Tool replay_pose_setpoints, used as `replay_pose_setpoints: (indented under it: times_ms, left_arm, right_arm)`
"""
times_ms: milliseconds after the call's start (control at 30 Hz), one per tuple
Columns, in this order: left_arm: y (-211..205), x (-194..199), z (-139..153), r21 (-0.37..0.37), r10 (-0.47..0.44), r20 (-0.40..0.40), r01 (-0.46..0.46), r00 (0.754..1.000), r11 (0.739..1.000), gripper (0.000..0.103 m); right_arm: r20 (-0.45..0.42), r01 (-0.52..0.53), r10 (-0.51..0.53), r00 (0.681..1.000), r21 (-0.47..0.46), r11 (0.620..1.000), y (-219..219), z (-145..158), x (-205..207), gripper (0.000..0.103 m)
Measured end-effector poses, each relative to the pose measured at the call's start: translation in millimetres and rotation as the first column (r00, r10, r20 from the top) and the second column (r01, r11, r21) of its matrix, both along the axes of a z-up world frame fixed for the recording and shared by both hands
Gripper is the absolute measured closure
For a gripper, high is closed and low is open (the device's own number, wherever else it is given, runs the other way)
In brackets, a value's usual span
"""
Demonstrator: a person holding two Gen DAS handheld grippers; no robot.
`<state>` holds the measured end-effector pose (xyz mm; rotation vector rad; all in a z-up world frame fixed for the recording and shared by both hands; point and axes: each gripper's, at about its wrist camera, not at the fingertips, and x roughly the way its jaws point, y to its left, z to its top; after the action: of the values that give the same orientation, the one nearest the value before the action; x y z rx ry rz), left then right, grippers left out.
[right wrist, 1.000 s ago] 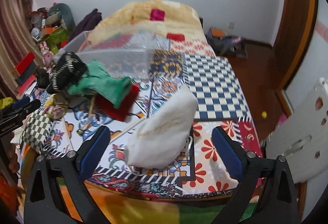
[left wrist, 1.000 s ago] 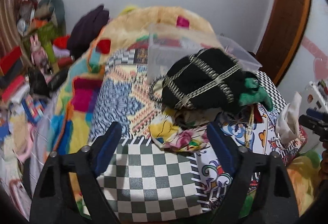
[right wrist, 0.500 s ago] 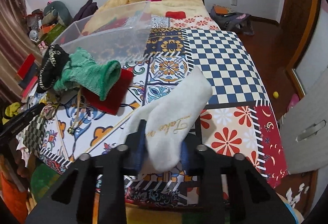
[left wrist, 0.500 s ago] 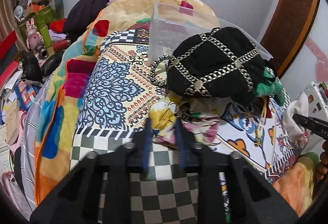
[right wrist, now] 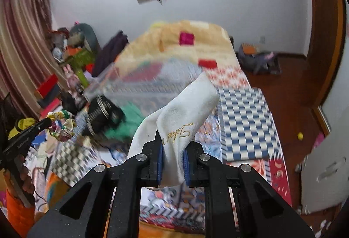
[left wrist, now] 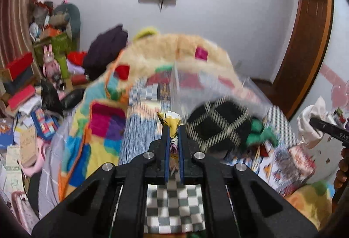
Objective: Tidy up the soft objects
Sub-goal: 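Drop the white sock into the clear box while the left gripper grasps a scrunchie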
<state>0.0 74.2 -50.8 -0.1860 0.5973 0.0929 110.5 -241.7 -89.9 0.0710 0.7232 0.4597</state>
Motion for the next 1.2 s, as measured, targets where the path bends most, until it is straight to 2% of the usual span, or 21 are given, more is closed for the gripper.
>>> replay_pose_setpoints:
  times_ms: [133, 267, 433, 633, 833, 1200]
  left_arm:
    - [-6, 6, 34, 0.029, -0.03, 0.106, 0.027, 0.994, 0.999, 0.097]
    - [-13, 18, 54, 0.05, -0.058, 0.183, 0.05, 0.981, 0.997, 0.097]
    - [-12, 50, 62, 0.049, -0.076, 0.209, 0.067, 0.975, 0.997, 0.097]
    - [-8, 97, 46, 0.033, -0.081, 0.157, 0.077, 0.984, 0.997, 0.097]
    - [-8, 144, 10, 0.0, -0.129, 0.054, 0.129, 0.99, 0.992, 0.097]
    - [-22, 193, -33, -0.039, -0.198, -0.126, 0.194, 0.972, 0.98, 0.097]
  right_arm:
    - [0.073, -0.022, 0.02, 0.997, 0.022, 1.0, 10, 21, 8, 0.09]
    - [0.135, -0.035, 0.031, 0.99, 0.026, 0.999, 24, 36, 21, 0.09]
    - [0.168, -0.052, 0.047, 0.985, 0.022, 0.998, 41, 42, 40, 0.09]
    - [0.16, -0.066, 0.065, 0.985, 0.004, 0.998, 60, 32, 65, 0.09]
    - [0.108, -0.08, 0.086, 0.99, -0.057, 0.995, 85, 9, 95, 0.09]
    - [-0.017, -0.108, 0.106, 0.994, -0.154, 0.982, 111, -28, 130, 0.089]
